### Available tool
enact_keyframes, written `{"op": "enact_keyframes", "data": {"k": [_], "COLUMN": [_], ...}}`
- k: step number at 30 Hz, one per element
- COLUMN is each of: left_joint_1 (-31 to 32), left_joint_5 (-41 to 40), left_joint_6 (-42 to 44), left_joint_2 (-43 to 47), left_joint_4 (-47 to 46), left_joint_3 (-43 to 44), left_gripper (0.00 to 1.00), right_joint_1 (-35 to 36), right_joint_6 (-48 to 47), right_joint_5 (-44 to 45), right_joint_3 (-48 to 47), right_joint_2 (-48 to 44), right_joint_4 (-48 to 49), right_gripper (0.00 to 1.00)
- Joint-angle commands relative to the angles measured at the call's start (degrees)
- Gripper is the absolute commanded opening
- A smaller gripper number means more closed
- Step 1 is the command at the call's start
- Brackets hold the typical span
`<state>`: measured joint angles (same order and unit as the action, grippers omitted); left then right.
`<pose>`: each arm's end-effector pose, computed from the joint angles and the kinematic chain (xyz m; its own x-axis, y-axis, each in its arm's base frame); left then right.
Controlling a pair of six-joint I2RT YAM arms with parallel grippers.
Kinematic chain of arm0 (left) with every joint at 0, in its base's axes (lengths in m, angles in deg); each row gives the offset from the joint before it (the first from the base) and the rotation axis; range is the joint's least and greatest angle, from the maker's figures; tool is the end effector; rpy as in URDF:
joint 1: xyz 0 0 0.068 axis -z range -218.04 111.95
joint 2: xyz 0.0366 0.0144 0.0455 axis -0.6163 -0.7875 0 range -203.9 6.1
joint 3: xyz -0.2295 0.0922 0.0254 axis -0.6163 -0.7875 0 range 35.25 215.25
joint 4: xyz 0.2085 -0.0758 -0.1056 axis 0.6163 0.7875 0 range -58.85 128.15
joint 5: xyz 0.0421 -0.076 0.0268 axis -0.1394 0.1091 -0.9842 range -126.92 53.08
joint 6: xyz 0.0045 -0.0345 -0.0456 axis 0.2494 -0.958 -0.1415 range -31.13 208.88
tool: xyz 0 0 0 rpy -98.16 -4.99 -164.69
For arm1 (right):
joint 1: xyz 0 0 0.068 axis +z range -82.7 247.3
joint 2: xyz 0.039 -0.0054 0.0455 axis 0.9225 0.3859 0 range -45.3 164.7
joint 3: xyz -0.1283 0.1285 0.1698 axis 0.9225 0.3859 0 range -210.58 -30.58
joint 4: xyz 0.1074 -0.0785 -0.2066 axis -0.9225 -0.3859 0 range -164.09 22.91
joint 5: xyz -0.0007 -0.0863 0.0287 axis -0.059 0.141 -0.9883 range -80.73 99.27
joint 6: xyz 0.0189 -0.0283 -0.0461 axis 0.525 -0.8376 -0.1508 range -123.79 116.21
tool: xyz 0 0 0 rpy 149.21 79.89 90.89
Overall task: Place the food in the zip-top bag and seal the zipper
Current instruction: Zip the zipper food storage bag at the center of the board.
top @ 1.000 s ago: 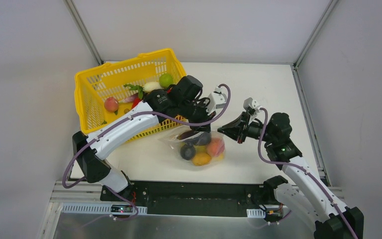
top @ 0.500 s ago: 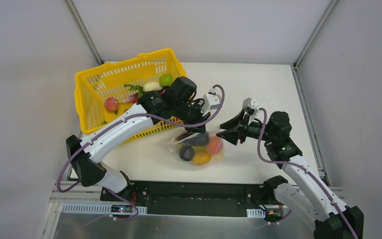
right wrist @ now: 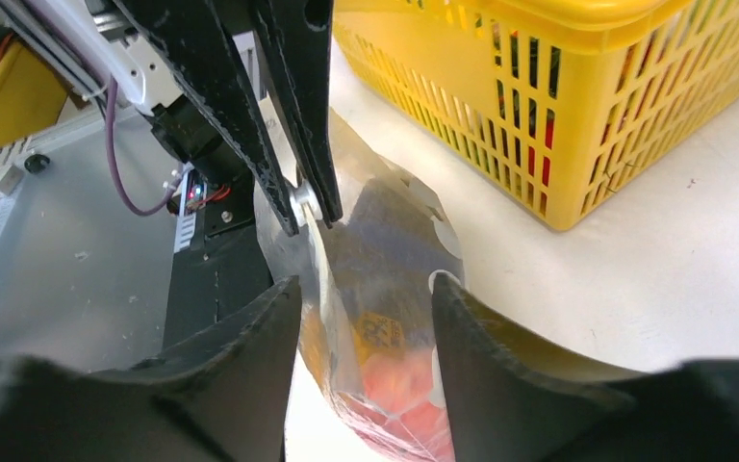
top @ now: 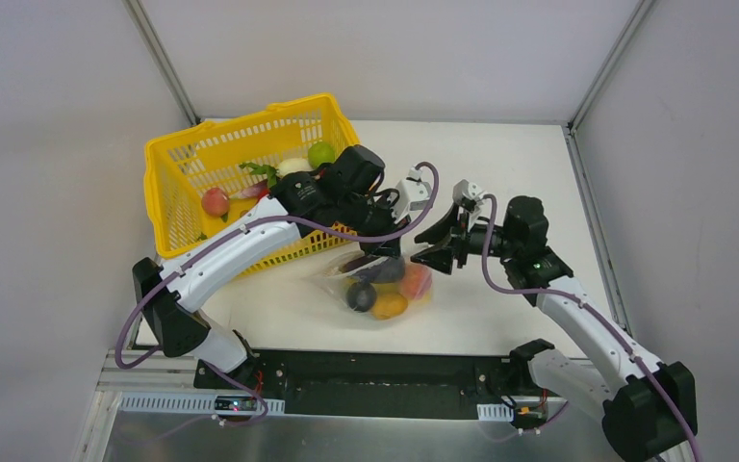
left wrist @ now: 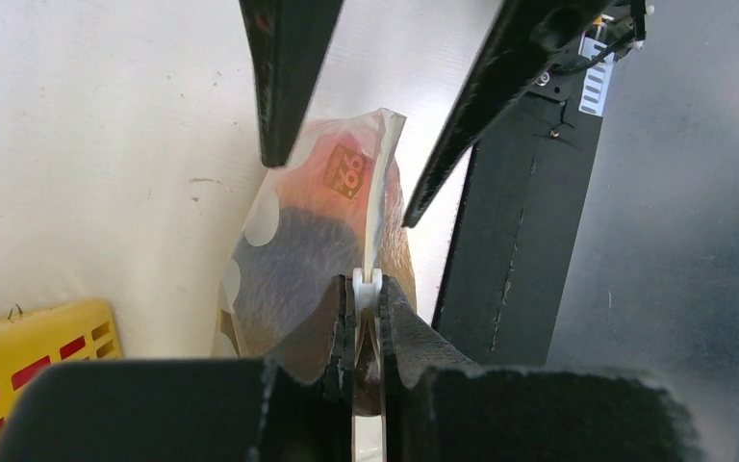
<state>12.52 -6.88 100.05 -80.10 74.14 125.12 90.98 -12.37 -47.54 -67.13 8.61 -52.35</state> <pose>0.1827 -0.2542 0.3573 -0.2175 0.5286 -0.8205 0.9753 0.1510 -0.1613 0.1797 0.1158 0.2914 0.1056 -0.0428 -0.9935 -0.9807 0.1610 -0.1112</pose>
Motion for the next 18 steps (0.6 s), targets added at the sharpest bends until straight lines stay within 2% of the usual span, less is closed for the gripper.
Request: {"op": "enact_keyframes", "data": {"k": [1, 3, 6, 13, 18], "left_joint_1": [0.19, 0.18, 0.16, 0.07, -0.65], "left_joint_5": [2.94, 2.92, 2.78, -1.25, -4.86], "left_joint_6": [-0.53, -0.53, -0.42, -0.27, -0.60], "left_joint_2": [-0.18, -0.24, 0.22, 4.93, 10.47], "left_joint_4": [-0.79, -0.54, -0.53, -0.97, -2.17], "left_joint_3": [2.56, 2.61, 1.87, -4.05, -10.26], "left_gripper": [0.00, 0.00, 0.00, 0.00, 0.00], "right_joint_1": [1.74, 2.45, 2.81, 2.84, 2.78], "right_joint_6": [-2.19, -2.09, -1.13, 0.47, 2.97], "right_joint_5": [-4.22, -4.28, -3.35, 8.23, 12.63], "right_joint_3": [-3.14, -2.76, -1.77, 2.72, 6.45], "right_joint_2": [2.20, 2.24, 1.22, -4.84, -8.90], "right_joint_4": [2.77, 3.90, 6.31, 6.87, 8.05], "right_gripper": [0.45, 0.29, 0.01, 0.00, 0.00]}}
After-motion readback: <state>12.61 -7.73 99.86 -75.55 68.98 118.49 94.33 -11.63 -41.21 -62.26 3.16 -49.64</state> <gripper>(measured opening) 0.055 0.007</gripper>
